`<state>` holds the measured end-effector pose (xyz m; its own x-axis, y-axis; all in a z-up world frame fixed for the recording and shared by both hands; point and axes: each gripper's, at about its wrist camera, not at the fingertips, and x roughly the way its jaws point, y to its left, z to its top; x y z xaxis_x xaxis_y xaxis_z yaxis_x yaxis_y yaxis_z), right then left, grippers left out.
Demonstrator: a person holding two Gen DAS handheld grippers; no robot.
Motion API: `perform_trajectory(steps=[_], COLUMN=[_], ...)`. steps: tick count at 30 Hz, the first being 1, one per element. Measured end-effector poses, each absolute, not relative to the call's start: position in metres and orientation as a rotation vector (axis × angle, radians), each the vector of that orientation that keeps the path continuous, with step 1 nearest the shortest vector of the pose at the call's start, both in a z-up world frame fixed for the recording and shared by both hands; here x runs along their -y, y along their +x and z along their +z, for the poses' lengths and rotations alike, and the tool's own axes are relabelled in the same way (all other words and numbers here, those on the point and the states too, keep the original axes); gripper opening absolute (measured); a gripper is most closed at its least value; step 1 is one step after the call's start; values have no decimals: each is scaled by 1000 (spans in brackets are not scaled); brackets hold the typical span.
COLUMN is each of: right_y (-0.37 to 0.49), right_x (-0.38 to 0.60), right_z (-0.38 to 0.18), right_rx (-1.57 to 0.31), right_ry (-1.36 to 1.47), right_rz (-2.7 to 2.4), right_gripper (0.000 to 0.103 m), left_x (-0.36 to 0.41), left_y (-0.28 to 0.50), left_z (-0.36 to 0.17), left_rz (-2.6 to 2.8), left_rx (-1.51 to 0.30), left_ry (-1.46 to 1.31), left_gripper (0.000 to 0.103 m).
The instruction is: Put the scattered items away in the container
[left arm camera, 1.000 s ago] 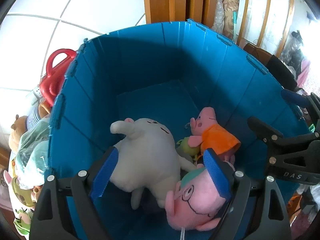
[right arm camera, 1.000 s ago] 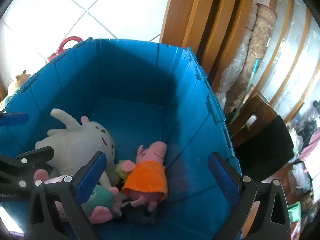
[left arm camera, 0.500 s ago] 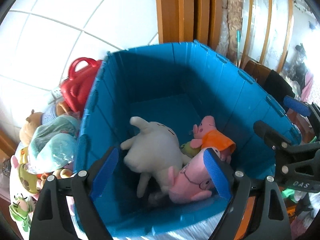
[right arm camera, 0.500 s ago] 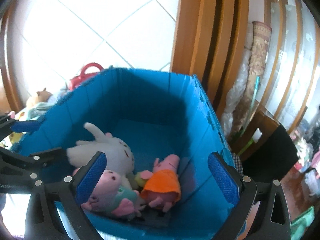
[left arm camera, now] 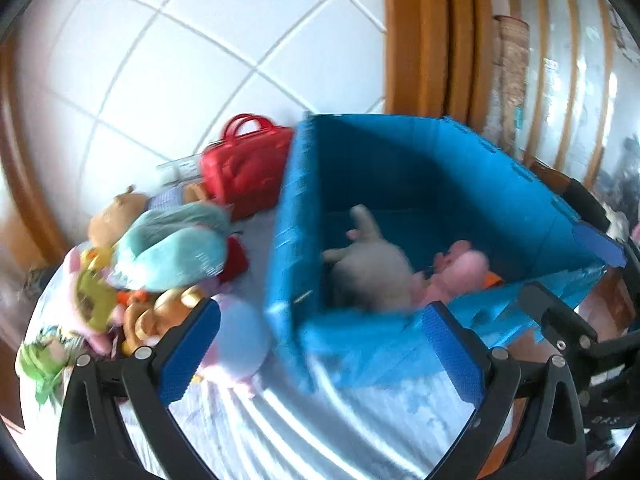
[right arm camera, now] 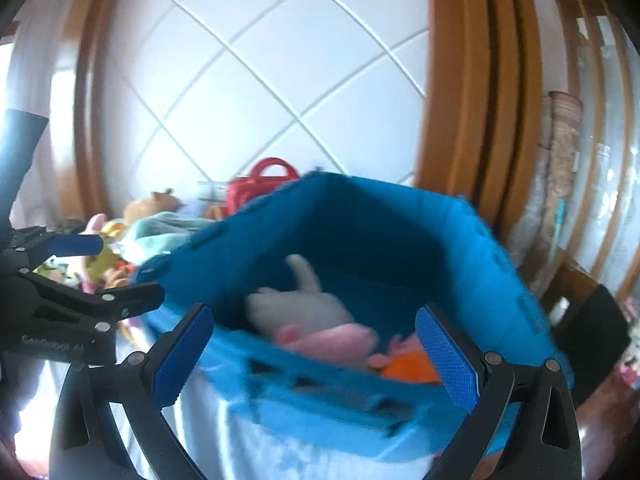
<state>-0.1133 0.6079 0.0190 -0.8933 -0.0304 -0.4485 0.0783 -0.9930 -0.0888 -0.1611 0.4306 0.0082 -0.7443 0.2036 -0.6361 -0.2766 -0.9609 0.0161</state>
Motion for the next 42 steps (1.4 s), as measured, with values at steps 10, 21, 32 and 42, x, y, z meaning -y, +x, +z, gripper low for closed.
perform_trajectory(steps=[10, 21, 32, 42], right_y=[-73, -27, -23, -39], right_x=[-484, -360, -320, -336], right_z=[9, -9, -6, -4], right_rx=[-205, -139, -206, -139], right_ry=[743, 844, 865, 867], right_rz=[-2991, -3082, -3087, -3065], right_gripper=[103, 103, 103, 103], left_x=[-304, -179, -140, -147], left_y=[-123, -88, -88, -89], left_z=[-5, -15, -16, -10], left_rz=[2740, 2710, 2724, 2771], left_rx=[-136, -188, -112, -149], left_ry=[-989, -980, -1014, -1030], left_gripper=[103, 103, 103, 103])
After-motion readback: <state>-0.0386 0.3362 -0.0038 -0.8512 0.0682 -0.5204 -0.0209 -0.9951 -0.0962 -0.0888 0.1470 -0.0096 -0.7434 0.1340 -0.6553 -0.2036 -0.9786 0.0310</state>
